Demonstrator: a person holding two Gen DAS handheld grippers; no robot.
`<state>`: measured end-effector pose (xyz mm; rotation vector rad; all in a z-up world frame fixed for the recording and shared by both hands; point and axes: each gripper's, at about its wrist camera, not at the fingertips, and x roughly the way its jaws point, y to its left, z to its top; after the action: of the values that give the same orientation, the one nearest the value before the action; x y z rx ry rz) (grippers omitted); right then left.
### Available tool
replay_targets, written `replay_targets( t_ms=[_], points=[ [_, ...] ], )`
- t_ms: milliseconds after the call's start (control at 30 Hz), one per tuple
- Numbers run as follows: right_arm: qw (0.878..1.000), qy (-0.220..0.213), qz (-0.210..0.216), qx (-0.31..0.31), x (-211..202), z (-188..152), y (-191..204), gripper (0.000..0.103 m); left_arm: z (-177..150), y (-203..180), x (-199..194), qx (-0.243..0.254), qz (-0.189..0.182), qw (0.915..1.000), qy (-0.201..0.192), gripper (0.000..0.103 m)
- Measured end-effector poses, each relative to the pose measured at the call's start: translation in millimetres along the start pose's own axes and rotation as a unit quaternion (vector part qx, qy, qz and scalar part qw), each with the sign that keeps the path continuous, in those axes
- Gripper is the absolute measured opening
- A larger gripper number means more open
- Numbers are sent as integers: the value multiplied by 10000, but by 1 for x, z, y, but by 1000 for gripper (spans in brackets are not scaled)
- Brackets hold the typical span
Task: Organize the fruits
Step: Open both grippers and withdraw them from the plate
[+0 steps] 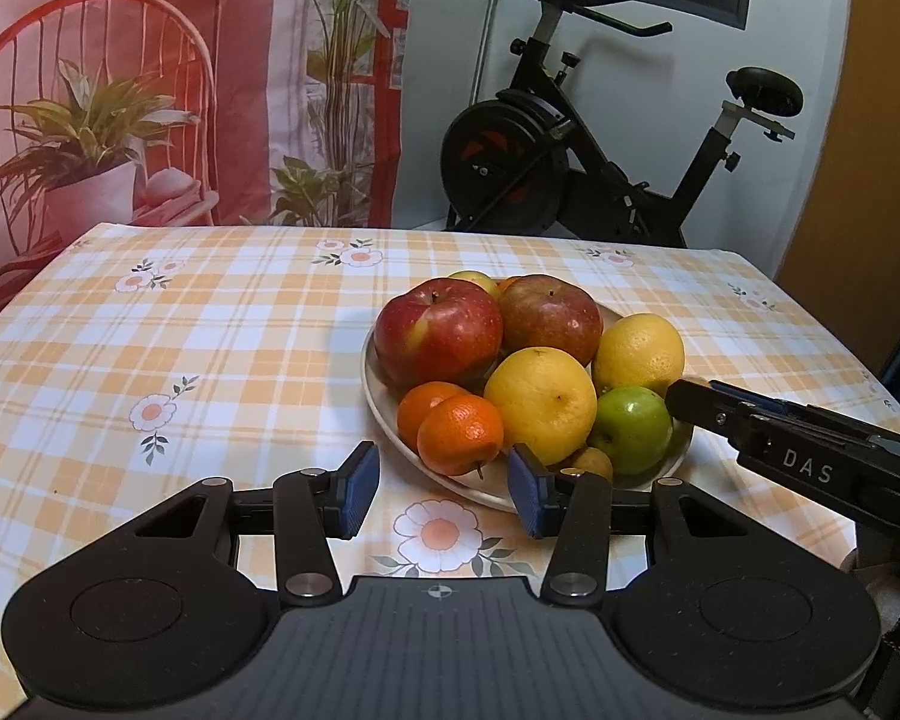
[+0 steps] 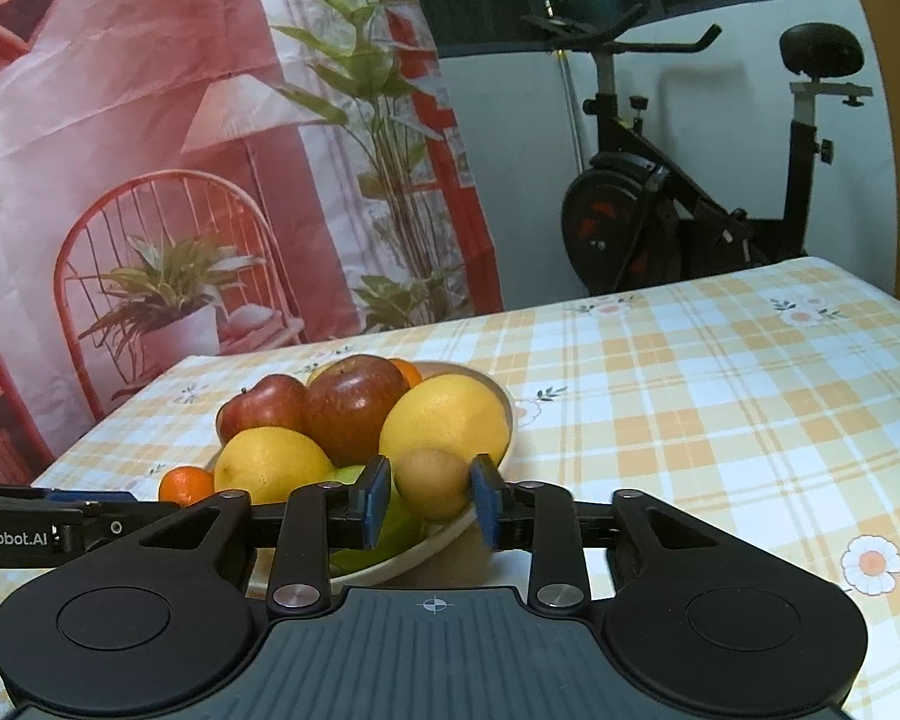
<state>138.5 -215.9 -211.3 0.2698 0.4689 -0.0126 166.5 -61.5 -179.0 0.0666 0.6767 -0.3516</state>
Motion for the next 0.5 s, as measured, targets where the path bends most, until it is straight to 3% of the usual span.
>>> replay_targets(
  t_ms=[367,500],
  points=[
    [9999,-67,99,45,-2,-2,-1,41,-2,0,-2,-20,29,10000,-6,51],
    [9998,-96,108,101,-5,-2,-3,41,-3,2,-5,-54,85,9999,-43,59]
  ],
)
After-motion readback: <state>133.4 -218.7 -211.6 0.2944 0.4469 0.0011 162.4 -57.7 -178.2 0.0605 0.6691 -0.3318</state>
